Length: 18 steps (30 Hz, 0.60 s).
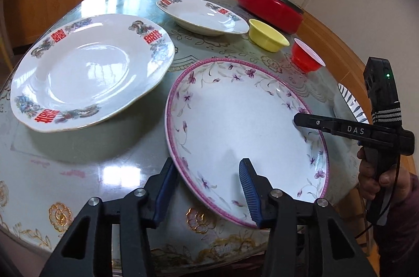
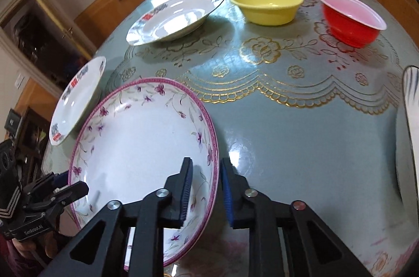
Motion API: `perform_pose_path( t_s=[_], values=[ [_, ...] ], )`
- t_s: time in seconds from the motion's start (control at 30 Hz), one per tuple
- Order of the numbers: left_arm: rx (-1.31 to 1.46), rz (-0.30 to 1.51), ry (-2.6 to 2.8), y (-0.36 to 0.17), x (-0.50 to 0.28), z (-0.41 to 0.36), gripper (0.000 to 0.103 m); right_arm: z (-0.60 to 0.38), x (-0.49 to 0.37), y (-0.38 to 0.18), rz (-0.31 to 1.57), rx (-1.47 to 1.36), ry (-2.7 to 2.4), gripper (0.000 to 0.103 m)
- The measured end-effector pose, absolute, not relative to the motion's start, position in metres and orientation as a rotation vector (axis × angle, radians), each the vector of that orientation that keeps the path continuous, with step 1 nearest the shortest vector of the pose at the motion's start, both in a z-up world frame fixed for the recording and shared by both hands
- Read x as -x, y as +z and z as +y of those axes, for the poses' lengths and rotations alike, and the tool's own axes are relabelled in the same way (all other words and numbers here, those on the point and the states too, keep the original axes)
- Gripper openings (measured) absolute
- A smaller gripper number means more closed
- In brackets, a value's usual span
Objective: Organize plates and bowls
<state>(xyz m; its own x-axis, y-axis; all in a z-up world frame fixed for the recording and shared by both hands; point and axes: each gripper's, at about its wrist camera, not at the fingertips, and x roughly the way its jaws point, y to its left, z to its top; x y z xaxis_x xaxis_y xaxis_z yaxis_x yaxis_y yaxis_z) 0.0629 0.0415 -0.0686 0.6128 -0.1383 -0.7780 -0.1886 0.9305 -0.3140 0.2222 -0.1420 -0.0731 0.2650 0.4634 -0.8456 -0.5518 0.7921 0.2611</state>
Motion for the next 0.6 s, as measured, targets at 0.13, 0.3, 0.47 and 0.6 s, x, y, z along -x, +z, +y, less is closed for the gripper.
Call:
perform_pose_path(
  t_s=[0.13, 0.3, 0.47, 0.6],
  values=[
    [0.376, 0.913, 0.077, -0.069, -0.070, 0.038, 0.043, -0.145, -0.227, -0.070, 1.081, 0.146, 0.702, 0.014],
    [0.368, 0.918, 0.067, -0.071, -0.082, 0.025, 0.040, -0.158, -0.242, -0.068, 1.074, 0.152, 0.673, 0.014],
    [0.330, 0.924, 0.101, -0.070, -0.097, 0.018, 0.040, -0.168, -0.247, -0.066, 1.083, 0.157, 0.644, 0.014],
    [0.284, 0.918, 0.138, -0.071, -0.105, 0.015, 0.040, -0.169, -0.246, -0.067, 1.059, 0.150, 0.622, 0.015]
  ],
)
